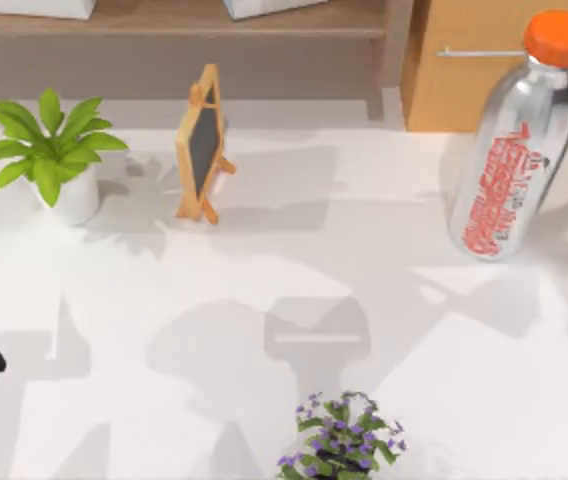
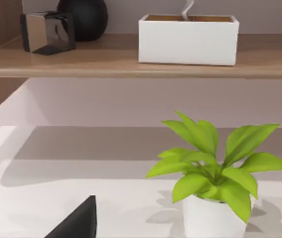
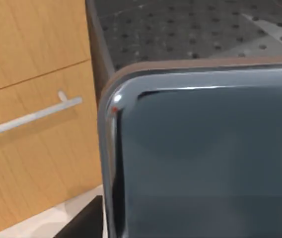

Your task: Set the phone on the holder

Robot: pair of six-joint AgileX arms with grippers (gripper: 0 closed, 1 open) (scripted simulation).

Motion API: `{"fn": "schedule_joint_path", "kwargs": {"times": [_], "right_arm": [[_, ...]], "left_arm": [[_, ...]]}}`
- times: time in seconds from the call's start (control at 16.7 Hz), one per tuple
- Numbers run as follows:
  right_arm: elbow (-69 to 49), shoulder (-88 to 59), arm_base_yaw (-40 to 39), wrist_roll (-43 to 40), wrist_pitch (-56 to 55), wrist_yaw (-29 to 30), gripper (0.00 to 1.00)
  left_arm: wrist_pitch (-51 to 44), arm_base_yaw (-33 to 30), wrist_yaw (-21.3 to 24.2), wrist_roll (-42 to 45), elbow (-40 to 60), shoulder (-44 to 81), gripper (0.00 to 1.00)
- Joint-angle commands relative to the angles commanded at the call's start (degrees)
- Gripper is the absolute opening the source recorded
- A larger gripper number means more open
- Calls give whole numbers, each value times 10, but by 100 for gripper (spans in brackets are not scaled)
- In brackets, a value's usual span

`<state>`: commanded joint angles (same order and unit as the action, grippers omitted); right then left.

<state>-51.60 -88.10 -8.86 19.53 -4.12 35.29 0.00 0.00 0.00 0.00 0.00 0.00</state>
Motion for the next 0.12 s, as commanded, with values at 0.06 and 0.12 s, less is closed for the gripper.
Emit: {"fn": "schedule_joint_path", "kwargs": {"times": [0.06, 0.12], "right_arm": [[0, 0, 0, 0, 0, 0, 100], [0, 0, 0, 0, 0, 0, 100]], "left_arm": [[0, 0, 0, 0, 0, 0, 100], [0, 0, 0, 0, 0, 0, 100]]}}
